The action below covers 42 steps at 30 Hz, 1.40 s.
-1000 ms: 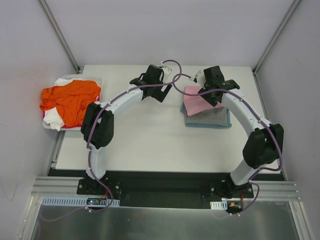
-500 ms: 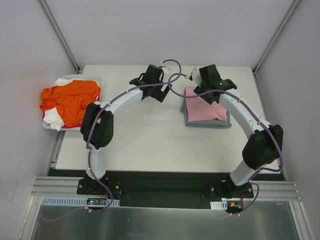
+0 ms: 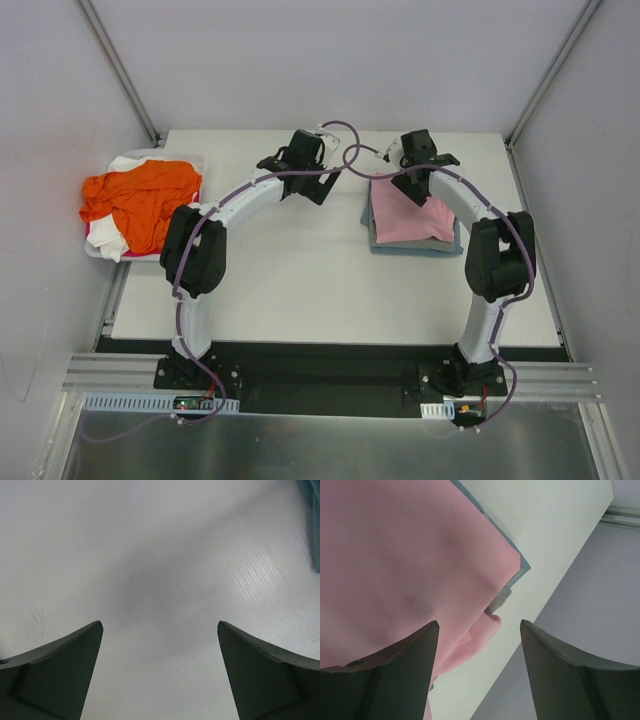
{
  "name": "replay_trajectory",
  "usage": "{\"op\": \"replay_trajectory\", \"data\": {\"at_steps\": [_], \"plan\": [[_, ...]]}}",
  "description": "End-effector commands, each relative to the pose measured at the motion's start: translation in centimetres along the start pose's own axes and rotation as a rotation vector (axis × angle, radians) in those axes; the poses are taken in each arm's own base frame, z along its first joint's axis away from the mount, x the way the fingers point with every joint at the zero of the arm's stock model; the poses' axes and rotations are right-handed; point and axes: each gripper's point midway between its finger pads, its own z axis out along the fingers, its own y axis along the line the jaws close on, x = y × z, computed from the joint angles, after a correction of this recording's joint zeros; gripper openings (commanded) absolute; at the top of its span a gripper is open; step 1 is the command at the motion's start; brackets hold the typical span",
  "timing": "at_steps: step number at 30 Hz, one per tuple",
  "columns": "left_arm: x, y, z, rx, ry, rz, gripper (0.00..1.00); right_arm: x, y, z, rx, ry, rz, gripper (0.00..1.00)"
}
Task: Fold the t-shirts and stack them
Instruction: Neatly place the folded tshirt to the corner
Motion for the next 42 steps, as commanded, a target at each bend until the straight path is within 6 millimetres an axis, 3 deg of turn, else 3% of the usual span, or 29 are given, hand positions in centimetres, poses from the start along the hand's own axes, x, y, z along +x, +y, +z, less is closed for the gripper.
{"op": "replay_trajectory", "data": {"at_steps": [1, 13, 24, 35, 42], "plan": [[-1.9, 1.2, -1.3, -0.024, -0.056, -0.008, 0.99, -2.3, -2.1, 0.2, 0.033, -0.074, 0.03, 0.7], [-1.3, 1.3, -1.0, -0.03, -0.041, -0.007, 0.99, -3.5, -1.2, 2.1, -0.076, -0.14, 0.11, 0.7], [-1.1, 1.2, -1.0, -0.028, -0.036, -0.014, 0.99, -3.8, -2.5, 1.7, -0.198, -0.231, 0.366, 0.69], [-0.8, 1.1, -0.7, -0.025, -0.029, -0.013, 0.99, -5.2, -1.7, 1.7, -0.524, -0.268, 0.715, 0.69], [-0.7, 1.2, -1.0, -0.03, -0.03, -0.012, 0.99, -4.7, -1.0, 2.8, -0.55, -0.23, 0.726, 0.69]]}}
